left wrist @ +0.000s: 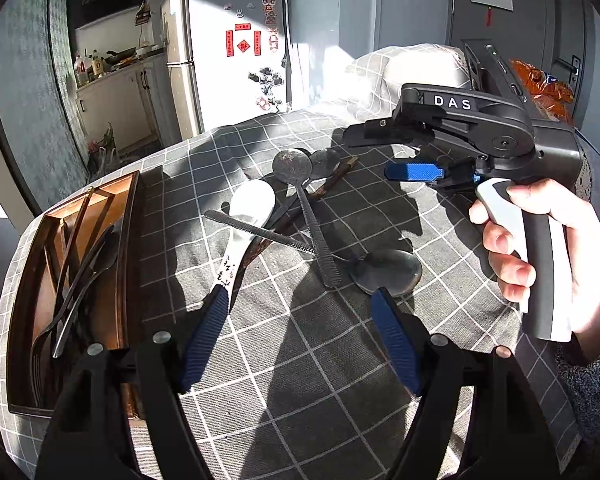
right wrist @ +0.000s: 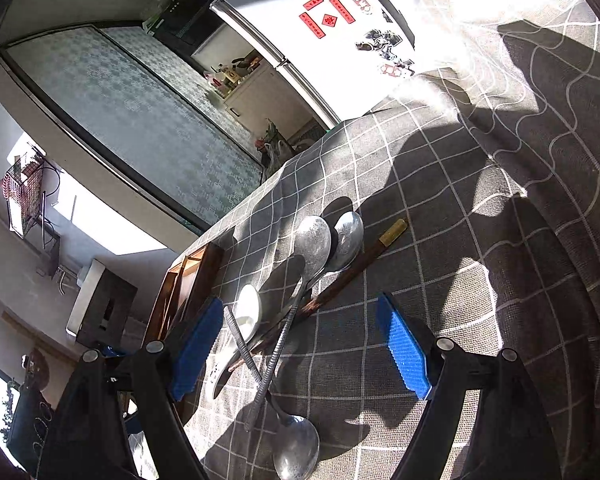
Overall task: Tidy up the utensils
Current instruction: 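Move both open grippers back over the pile and lower onto spoons, then grasp a textured-handle spoon with the left gripper while the right gripper grasps a metal spoon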
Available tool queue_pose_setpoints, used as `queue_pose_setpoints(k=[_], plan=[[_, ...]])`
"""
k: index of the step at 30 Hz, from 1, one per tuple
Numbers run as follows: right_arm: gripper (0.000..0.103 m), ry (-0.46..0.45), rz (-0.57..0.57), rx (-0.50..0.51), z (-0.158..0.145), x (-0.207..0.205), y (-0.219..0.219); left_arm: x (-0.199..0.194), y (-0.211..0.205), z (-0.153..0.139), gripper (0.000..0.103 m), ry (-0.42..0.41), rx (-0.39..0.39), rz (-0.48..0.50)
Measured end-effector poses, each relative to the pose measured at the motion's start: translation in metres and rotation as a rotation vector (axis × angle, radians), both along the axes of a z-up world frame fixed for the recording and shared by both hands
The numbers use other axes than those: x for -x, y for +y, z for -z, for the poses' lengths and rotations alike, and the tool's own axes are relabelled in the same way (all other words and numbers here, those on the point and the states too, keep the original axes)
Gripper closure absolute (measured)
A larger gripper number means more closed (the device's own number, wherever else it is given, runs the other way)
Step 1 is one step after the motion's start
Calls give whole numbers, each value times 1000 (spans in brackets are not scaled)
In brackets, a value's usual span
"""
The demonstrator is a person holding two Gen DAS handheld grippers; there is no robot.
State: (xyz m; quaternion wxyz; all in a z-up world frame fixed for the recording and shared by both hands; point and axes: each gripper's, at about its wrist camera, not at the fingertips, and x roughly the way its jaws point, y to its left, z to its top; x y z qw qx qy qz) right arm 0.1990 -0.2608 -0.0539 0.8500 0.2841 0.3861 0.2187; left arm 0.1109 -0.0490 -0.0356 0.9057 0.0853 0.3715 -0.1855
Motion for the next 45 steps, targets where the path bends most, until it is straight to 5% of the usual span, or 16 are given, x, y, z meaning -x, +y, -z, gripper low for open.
queue_pose_setpoints(k=[9, 15, 17, 18, 28, 33, 40, 42, 45], plan=[[23, 5, 1, -20, 1, 1, -7, -30, -22, 22, 30, 78, 16, 28], [23, 20, -33, -53, 3, 2, -2, -46, -16, 29, 63, 117, 20, 1], [23, 28, -49, -81, 4, 1, -1, -48, -14, 29, 87, 113, 5, -3], [23, 36, -59, -104, 6, 0, 0, -48, -14, 29, 89, 113, 0, 2], [26, 75, -60, -130, 1, -37, 13, -35, -1, 22, 90, 147, 79, 7], [54, 86, -68, -43, 4, -62, 23, -32, 4, 27, 90, 160, 75, 6], [58, 74, -106, 99, 13, -70, 41, -31, 6, 27, 90, 166, 75, 35], [87, 60, -110, 148, 15, -68, 45, -31, 6, 27, 90, 166, 78, 35], [99, 51, -111, 140, 13, -65, 41, -31, 7, 25, 92, 150, 70, 25]])
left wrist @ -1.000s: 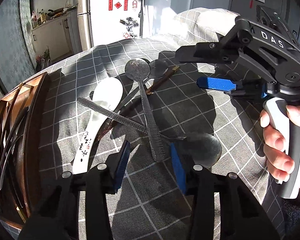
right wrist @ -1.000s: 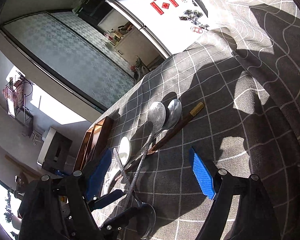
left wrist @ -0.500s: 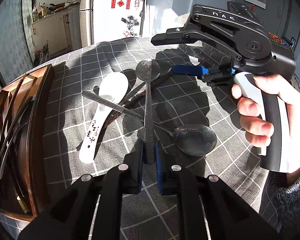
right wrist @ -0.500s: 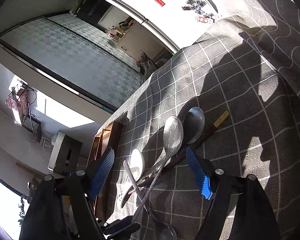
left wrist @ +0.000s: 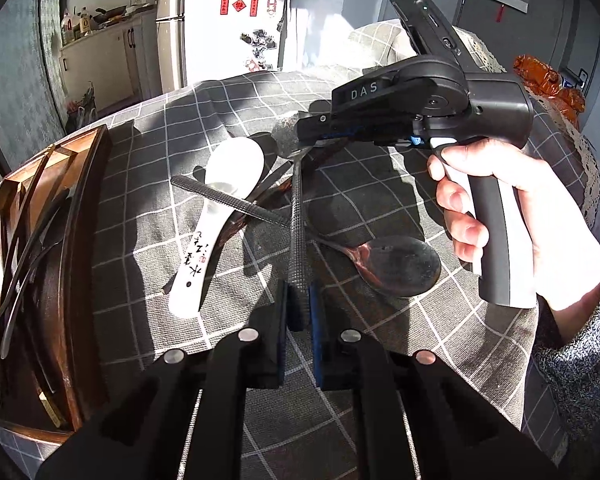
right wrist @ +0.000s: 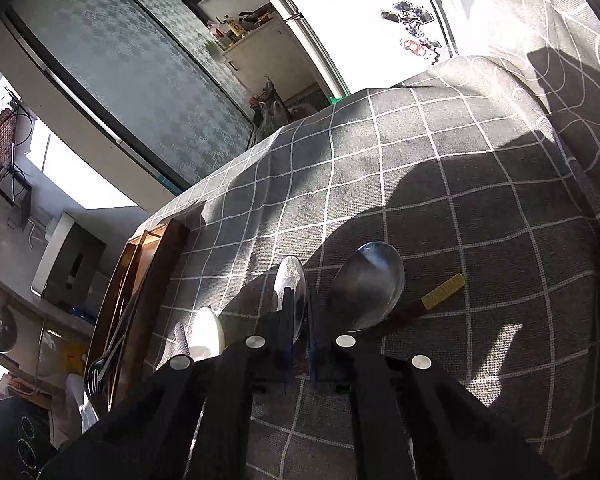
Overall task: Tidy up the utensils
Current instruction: 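Grasp a textured-handle spoon with the left gripper while the right gripper grasps a metal spoon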
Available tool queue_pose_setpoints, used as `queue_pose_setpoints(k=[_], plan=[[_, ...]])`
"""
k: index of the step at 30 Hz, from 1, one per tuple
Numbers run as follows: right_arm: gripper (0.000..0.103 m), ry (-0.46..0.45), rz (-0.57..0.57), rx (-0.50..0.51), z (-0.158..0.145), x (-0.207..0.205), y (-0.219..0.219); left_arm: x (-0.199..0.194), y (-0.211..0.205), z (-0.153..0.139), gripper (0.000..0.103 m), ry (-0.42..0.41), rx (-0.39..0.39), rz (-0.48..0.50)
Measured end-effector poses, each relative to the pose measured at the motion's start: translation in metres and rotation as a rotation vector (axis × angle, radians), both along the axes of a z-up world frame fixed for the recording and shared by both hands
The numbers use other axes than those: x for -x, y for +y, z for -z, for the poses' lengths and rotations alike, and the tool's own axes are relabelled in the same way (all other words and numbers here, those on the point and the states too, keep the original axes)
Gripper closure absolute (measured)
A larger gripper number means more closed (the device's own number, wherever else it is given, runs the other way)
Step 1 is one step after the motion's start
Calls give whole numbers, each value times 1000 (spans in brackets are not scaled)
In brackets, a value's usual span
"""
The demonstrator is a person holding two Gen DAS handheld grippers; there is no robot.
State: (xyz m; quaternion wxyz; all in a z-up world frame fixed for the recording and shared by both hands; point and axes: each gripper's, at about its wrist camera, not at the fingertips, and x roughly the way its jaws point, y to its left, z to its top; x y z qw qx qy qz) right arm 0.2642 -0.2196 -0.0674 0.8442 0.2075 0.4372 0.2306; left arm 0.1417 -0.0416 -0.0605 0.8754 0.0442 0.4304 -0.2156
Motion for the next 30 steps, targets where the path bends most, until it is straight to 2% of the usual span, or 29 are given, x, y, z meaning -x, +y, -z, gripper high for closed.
queue_pose_setpoints(k=[5, 8, 11, 14, 21, 25, 28, 29, 30], plan=[[99, -38, -3, -42, -19, 12, 0, 10, 9, -14, 92, -12, 40, 10], [99, -51, -26, -45, -32, 17, 19, 22, 21, -28, 92, -51, 27, 2], [99, -65, -71, -74, -45, 18, 51, 33, 47, -40, 92, -78, 27, -38], [99, -60, -115, -59, -51, 16, 96, 43, 80, -47, 92, -89, 22, -96], [99, -28, -208, -29, -37, 8, 196, 57, 154, -45, 92, -96, -11, -247], [98, -49, -214, 19, -35, 4, 229, 54, 179, -42, 92, -89, -7, -301], [94, -50, -216, 43, -37, 4, 235, 50, 187, -38, 95, -85, -5, -313], [81, -55, -224, 38, -39, 7, 233, 49, 187, -37, 95, -83, -6, -316], [56, -71, -227, 30, -43, 11, 230, 47, 189, -36, 95, -80, -4, -321]])
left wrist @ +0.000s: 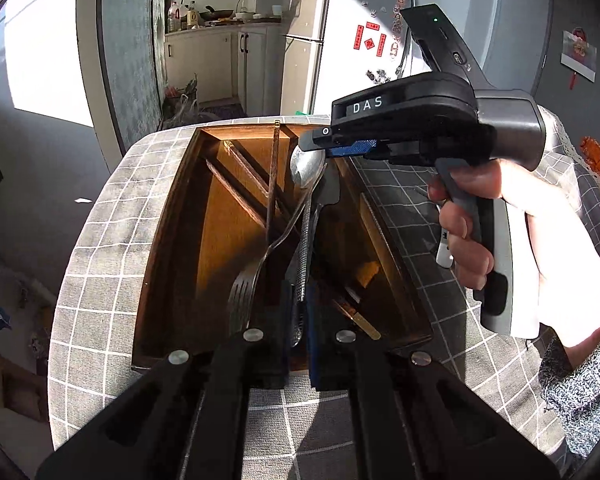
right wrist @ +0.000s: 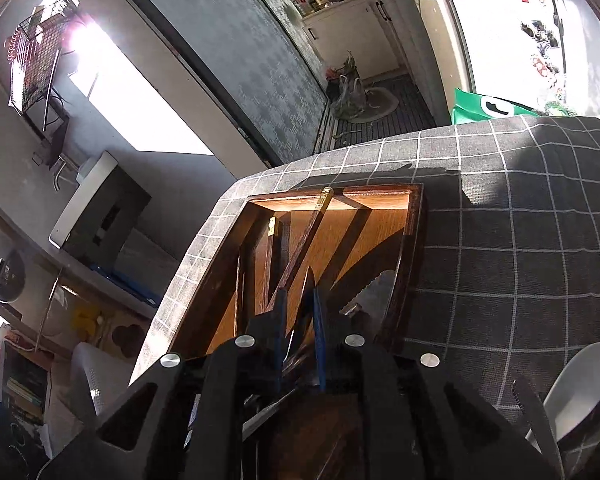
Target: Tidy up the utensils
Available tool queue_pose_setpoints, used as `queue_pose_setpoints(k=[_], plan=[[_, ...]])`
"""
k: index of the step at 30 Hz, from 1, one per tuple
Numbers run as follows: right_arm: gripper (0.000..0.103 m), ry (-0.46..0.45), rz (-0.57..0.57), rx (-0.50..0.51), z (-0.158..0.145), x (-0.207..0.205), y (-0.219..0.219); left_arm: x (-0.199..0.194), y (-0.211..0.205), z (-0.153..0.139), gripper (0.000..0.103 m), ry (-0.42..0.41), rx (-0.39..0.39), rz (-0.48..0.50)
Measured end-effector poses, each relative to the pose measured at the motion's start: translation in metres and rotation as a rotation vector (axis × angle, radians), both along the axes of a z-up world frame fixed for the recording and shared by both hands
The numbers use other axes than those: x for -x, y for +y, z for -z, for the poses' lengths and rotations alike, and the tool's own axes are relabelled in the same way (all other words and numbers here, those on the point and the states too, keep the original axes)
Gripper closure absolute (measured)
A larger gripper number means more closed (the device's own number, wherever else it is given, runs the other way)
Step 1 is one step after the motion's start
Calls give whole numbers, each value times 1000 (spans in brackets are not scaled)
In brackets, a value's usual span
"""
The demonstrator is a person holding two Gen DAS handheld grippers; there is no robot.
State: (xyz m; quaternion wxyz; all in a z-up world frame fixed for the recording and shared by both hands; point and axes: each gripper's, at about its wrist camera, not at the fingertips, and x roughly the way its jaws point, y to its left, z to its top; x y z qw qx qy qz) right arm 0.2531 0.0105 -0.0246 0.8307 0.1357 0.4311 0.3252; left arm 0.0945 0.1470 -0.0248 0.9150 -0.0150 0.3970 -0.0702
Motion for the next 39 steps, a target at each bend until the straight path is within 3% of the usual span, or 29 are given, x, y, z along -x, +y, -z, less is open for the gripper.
queue_pose_setpoints(k=[2, 5, 6, 8, 13, 18, 27, 33, 39], plan=[[35, -41, -5, -31, -8, 12, -13, -4, 2, 3, 95, 6, 4, -6], [35, -72, -33, -40, -20, 26, -39, -7, -1, 8, 90, 16, -19, -10], [33, -85, -29, -34, -23, 31, -51, -7, -2, 9, 85, 12, -29, -11], [31, -97, -11, -27, -28, 37, -80, -2, -4, 7, 53, -2, -37, -9], [29, -119, 106, 21, -26, 39, -155, 5, -19, -5, 37, -51, -70, 11], [28, -54, 193, -46, -1, 36, -210, 3, -54, -13, 35, -70, -47, 92], [28, 37, 189, -68, 15, 43, -241, -12, -139, 9, 35, -26, -67, 283], [28, 102, 205, -23, 21, 85, -257, -18, -162, 17, 35, -15, -61, 330], [37, 169, 210, -83, 28, 134, -259, -19, -166, 20, 34, -11, -30, 334]])
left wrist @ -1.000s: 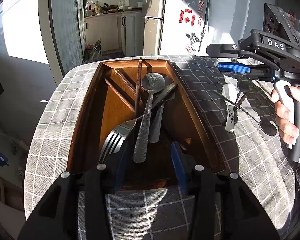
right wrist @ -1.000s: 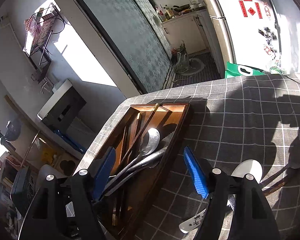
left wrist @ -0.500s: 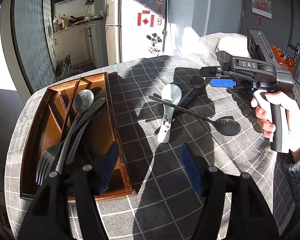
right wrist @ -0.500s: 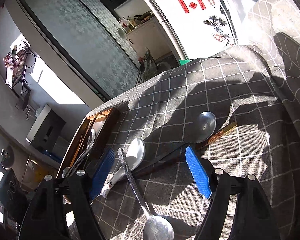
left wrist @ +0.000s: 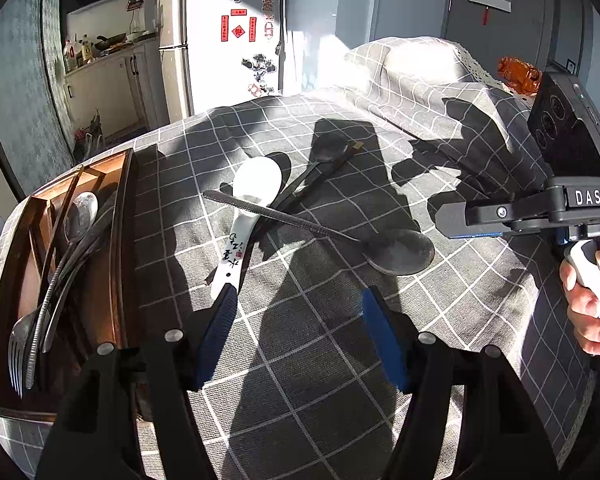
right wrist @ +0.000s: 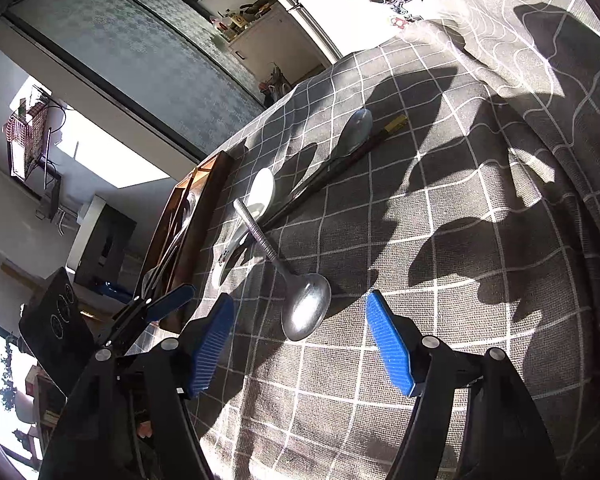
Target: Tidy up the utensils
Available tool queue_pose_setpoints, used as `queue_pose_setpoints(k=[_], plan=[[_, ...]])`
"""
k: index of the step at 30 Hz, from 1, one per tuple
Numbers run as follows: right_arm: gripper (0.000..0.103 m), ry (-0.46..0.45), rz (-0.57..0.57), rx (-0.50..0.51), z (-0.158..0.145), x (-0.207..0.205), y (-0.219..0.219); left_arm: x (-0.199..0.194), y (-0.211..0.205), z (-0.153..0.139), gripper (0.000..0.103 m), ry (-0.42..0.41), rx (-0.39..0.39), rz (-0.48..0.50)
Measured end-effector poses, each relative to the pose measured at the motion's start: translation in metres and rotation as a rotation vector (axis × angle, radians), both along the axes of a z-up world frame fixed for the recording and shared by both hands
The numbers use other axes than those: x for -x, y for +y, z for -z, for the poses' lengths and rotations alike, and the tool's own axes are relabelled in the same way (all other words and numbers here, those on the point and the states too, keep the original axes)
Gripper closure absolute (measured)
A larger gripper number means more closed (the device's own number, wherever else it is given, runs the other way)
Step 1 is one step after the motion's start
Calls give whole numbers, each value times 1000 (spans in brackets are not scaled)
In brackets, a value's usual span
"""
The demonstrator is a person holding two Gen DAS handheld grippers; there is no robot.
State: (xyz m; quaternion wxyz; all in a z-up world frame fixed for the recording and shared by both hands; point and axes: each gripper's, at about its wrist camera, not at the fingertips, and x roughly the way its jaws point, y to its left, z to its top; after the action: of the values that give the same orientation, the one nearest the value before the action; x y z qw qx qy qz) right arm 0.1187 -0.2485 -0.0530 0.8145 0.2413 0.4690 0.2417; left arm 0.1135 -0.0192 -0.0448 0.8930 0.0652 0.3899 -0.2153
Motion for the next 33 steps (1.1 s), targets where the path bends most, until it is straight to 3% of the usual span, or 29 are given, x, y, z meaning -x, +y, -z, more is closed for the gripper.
queue_pose_setpoints(k=[4, 6, 10, 12, 14, 21, 30, 33], plan=[[53, 13, 29, 23, 8, 9, 9, 9, -4, -1, 34, -4, 17, 15], [67, 31, 48, 20, 14, 5, 12, 12, -6, -1, 34, -7, 16, 25], [69, 6, 77, 24, 14, -1, 20, 15, -8, -1, 34, -18, -4, 39], [94, -21, 66, 64, 16, -4, 26, 13, -6, -2, 34, -26, -9, 41], [98, -62, 50, 109, 14, -3, 29, 11, -2, -2, 34, -26, -15, 33], [102, -185, 1, 168, -20, 10, 15, 7, 16, -3, 33, -33, -24, 12], [100, -295, -112, 72, -56, 16, -7, 5, 2, -2, 33, -58, -73, 80], [101, -305, -157, 127, -63, 18, -1, 5, -2, -3, 33, -91, -84, 78]])
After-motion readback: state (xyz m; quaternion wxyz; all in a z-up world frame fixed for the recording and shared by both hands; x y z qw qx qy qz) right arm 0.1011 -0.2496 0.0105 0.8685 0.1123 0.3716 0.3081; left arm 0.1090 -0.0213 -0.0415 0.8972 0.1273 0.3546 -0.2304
